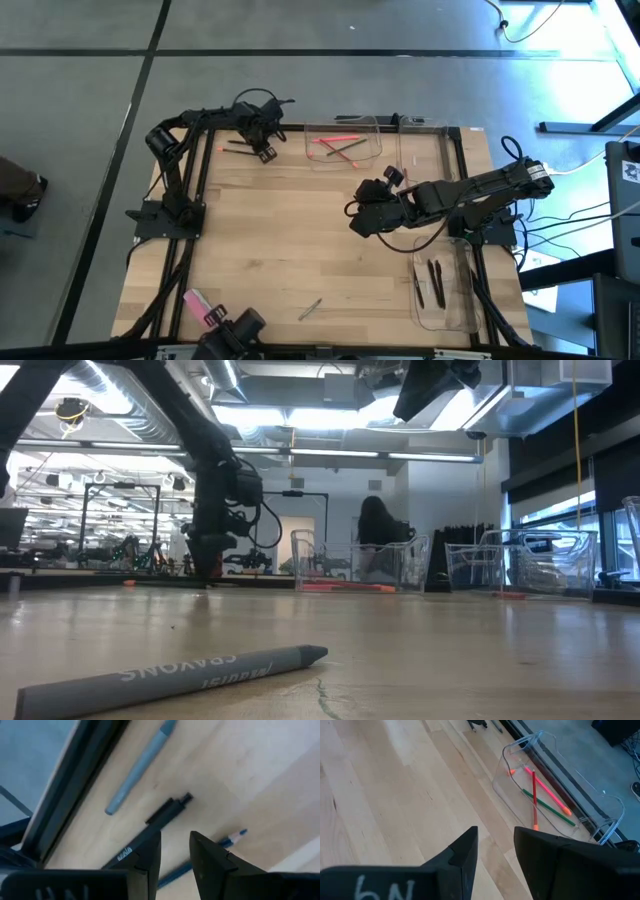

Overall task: Sort crayons/erasers/pens/pencils in bins
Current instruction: Put the dark blue pencil into the top left transparent bin

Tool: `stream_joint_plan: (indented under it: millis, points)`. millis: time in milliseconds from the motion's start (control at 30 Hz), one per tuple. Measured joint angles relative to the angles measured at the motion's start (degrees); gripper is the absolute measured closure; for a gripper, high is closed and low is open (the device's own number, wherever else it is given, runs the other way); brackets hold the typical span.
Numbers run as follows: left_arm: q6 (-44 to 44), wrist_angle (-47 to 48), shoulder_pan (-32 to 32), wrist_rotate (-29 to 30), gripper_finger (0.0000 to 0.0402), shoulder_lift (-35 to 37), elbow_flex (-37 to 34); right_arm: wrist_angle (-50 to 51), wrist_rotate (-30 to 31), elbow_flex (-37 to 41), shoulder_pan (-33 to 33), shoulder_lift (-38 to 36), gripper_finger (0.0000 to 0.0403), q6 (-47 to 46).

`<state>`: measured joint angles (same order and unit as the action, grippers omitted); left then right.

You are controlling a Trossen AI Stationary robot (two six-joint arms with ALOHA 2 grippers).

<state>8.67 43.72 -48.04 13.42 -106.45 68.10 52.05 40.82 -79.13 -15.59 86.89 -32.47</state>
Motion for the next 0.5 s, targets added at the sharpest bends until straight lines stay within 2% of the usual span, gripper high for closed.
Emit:
stream_joint_plan:
  millis: [500]
  points:
    - [-0.57, -1.17, -1.17, -1.30, 0.0308, 0.00, 0.00, 0.00, 0.04, 0.00, 0.00, 0.00, 0.0272, -0.04]
